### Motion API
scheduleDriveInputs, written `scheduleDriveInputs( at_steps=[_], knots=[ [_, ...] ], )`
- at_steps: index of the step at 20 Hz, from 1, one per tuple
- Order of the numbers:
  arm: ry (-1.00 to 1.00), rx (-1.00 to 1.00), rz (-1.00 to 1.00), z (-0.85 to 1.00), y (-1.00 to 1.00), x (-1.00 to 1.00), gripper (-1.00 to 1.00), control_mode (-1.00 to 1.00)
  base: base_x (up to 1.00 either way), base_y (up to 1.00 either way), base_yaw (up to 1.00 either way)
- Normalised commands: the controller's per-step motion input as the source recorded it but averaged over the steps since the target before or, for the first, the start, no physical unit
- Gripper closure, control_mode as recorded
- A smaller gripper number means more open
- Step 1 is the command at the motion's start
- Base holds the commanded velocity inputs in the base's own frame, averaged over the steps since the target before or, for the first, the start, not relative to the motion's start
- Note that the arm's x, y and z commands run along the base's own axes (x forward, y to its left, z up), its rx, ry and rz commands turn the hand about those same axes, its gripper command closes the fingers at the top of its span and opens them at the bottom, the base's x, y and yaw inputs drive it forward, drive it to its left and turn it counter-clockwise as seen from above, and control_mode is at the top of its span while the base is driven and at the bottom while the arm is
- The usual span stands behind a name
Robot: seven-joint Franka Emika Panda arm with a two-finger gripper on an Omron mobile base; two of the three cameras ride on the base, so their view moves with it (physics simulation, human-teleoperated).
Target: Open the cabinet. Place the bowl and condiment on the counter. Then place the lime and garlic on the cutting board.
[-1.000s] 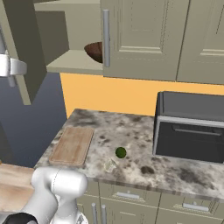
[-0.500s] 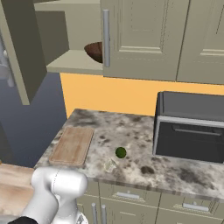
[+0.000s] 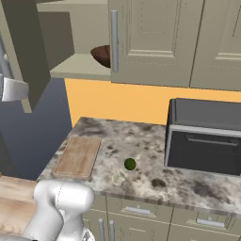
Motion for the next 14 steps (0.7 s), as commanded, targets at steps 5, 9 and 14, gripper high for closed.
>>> scheduleDriveInputs(
  at_steps=[5, 9, 14],
  knots=[
    [0.00, 0.12, -0.09, 0.00, -0.92, -0.15, -1.00, -1.00, 0.00, 0.00, 0.00],
    [0.00, 0.09, -0.07, 0.00, -0.28, 0.26, -1.00, -1.00, 0.00, 0.00, 0.00],
    [0.09, 0.11, 0.00, -0.12, 0.03, 0.64, -1.00, -1.00, 0.00, 0.00, 0.00]
  ],
)
